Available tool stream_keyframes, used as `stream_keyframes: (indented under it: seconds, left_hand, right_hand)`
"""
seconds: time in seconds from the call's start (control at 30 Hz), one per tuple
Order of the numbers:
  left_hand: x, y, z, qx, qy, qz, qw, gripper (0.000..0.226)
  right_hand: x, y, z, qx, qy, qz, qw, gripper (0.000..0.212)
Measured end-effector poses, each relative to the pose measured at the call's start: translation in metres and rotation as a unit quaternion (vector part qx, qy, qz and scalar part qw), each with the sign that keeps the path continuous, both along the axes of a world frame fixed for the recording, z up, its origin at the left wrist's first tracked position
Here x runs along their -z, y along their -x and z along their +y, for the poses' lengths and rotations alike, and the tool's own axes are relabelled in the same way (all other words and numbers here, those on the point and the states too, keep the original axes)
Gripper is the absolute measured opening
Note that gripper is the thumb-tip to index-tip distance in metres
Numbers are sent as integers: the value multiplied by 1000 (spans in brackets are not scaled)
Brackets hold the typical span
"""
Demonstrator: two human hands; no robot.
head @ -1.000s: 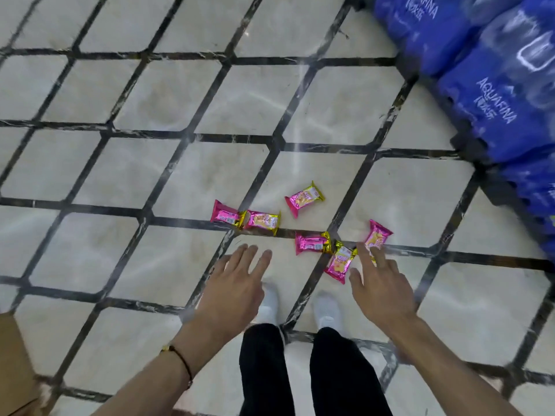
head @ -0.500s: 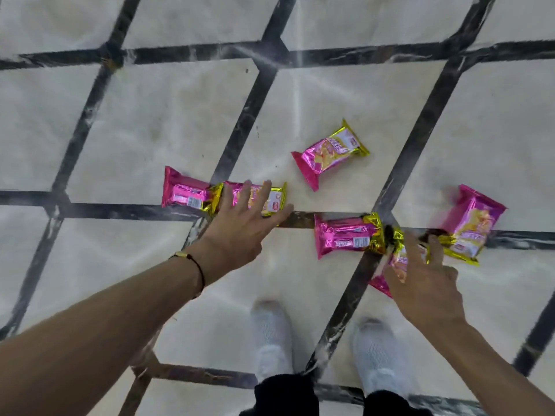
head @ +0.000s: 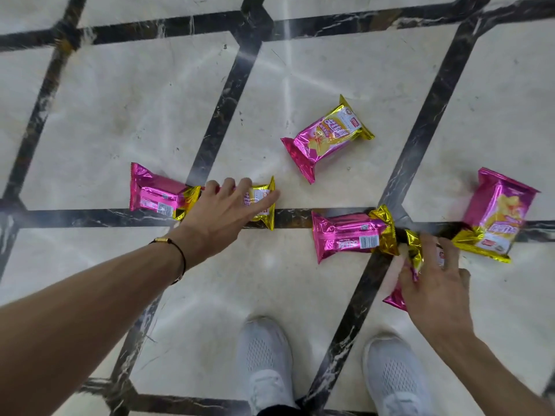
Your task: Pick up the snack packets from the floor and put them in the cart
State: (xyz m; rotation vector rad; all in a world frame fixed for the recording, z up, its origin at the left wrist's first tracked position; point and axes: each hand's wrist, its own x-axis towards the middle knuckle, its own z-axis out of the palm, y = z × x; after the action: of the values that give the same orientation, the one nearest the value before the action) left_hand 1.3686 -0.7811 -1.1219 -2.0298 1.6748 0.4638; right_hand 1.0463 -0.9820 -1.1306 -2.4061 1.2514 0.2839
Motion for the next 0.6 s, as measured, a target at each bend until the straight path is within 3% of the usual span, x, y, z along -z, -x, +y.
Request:
stream_keyframes:
  seconds: [0.17,0.37,0.6]
  left_hand:
    - [-52,37,4,-111,60,22,992,98]
    - [-177,75,-9,-246,132,59,958,94]
    - [-372,77,-23,-419,245,83,870,88]
  right_hand:
    - [-55,7,5,-5,-11,2,1000,61]
    - [-183,-11,4,-30,34,-43,998,56]
    - [-377,-53,-29,-86,76,-110,987,54]
